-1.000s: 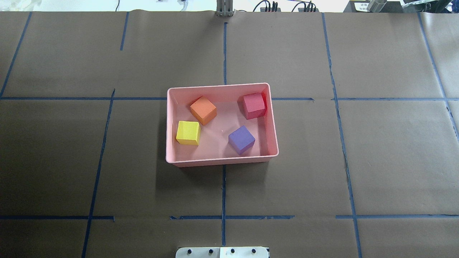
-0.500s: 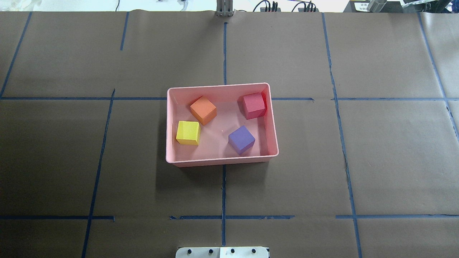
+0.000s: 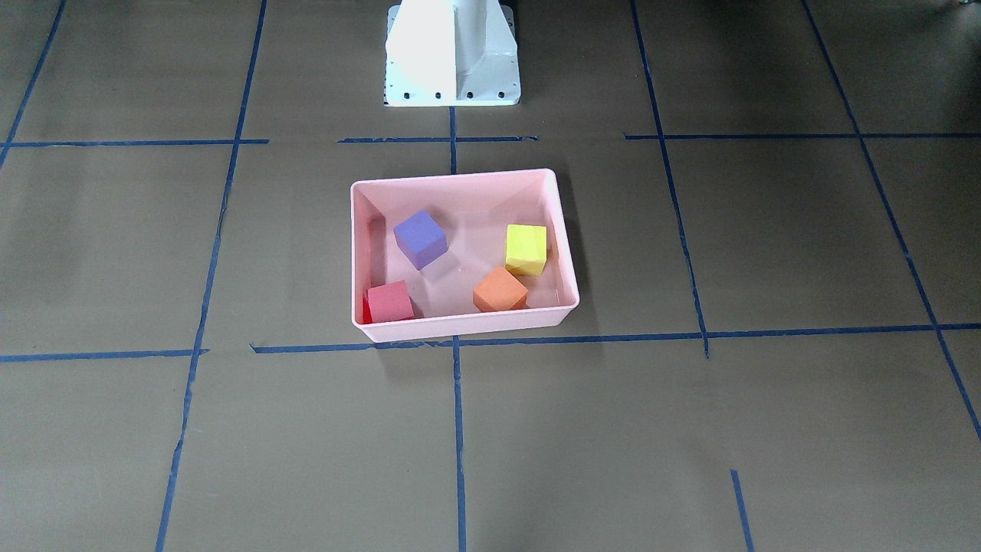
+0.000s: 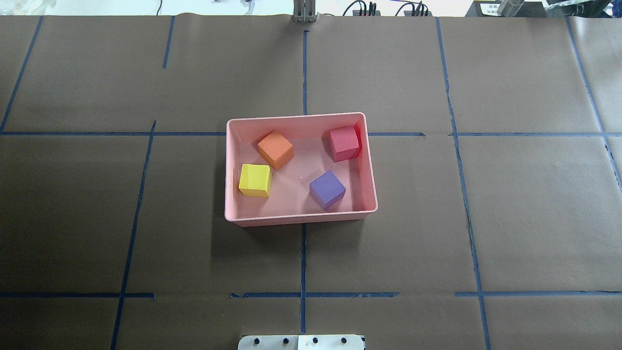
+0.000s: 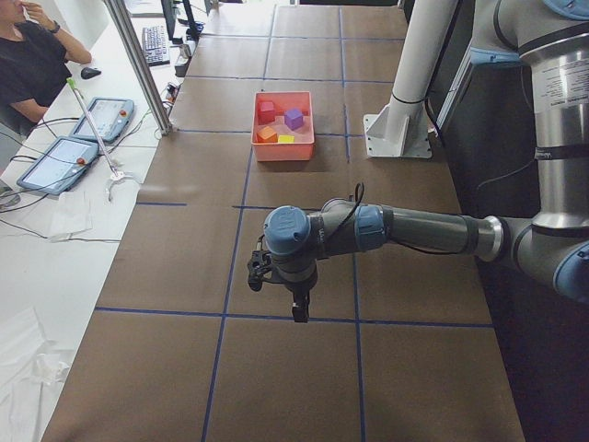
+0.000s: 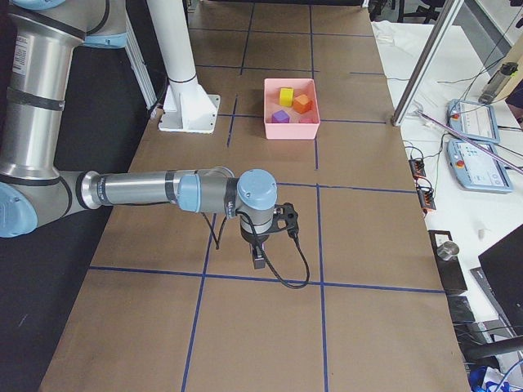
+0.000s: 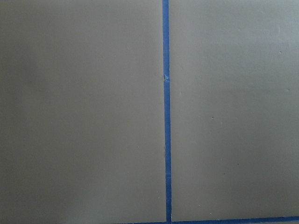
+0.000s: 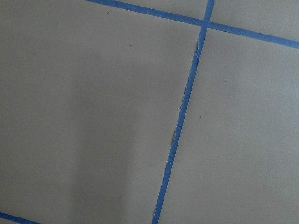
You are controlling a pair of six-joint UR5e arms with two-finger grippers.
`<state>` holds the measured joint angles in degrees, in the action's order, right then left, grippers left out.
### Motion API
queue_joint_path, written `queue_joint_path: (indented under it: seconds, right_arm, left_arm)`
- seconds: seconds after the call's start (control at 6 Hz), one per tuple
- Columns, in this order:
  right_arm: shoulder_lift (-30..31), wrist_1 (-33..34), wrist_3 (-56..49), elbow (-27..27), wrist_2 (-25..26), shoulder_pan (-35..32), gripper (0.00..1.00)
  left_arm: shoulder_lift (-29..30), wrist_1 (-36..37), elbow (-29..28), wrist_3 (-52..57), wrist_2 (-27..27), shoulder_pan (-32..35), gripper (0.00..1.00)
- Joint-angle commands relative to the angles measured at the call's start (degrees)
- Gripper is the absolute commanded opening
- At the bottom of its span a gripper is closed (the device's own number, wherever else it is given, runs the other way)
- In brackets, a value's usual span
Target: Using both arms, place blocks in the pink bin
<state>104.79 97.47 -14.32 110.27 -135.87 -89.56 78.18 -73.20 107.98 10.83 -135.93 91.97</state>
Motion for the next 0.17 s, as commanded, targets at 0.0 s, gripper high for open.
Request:
queue_joint_path:
  seconds: [0.0]
  right_arm:
    - [-0.03,0.00,-0.01,0.20,0.08,0.00,1.00]
  left_arm:
    - [0.13,-0.01,-0.31,-0.02,0.32,0.05,1.00]
